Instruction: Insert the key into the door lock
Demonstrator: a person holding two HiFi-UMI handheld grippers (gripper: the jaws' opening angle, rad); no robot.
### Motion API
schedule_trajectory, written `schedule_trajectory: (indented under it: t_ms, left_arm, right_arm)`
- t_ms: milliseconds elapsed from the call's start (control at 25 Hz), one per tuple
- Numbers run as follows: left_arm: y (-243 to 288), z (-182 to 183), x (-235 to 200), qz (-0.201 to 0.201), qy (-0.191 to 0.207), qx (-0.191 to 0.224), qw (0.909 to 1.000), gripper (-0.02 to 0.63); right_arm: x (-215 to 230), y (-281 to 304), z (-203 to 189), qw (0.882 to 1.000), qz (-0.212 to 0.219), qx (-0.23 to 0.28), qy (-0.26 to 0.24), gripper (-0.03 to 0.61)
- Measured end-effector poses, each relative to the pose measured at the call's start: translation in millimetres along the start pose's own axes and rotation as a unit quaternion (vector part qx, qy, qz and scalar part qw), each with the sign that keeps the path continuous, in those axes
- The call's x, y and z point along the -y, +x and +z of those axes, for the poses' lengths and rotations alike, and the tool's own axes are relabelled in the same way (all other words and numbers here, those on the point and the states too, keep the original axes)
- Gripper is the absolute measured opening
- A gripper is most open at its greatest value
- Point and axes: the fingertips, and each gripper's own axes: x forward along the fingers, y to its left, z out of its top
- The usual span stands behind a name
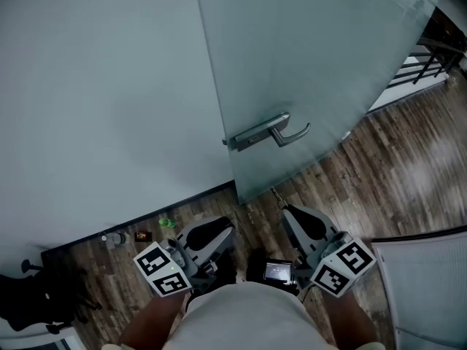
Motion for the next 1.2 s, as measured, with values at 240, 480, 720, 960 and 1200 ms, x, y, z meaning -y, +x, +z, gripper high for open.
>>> schedule_trajectory:
  t_ms: [240,480,720,960,1200]
  left_arm:
    - [-6.2,8.0,-10.3,-0.015,0.001,-0.010,0.9998,0.092]
    - [-7.3,9.8,-16.0,-0.022,-0.005,-0.013,0.9997,0.091]
    - [-4.2,9.7,-16.8,-0.026,-0.008,-0.013,0.9995,0.091]
    - [1.6,18.9,-27.7,-0.011,0.013,-0.016,0.9997,0.092]
    - [13.9,40.3,-50.0,0.010,0.047,-0.014,0.9987,0.095]
  right_arm:
    - [-7.8,9.9,-3.7,1.000,-0.014,0.006,0.002,0.017]
    - [-7.2,12.7,-3.1,1.000,-0.026,0.008,0.002,0.017]
    - [-4.0,12.0,-3.3,1.000,-0.031,0.005,0.001,0.017]
    - [3.7,16.4,0.2,0.999,-0.034,0.002,-0.007,0.017]
    - [17.7,29.4,11.2,0.999,-0.040,0.001,-0.029,0.017]
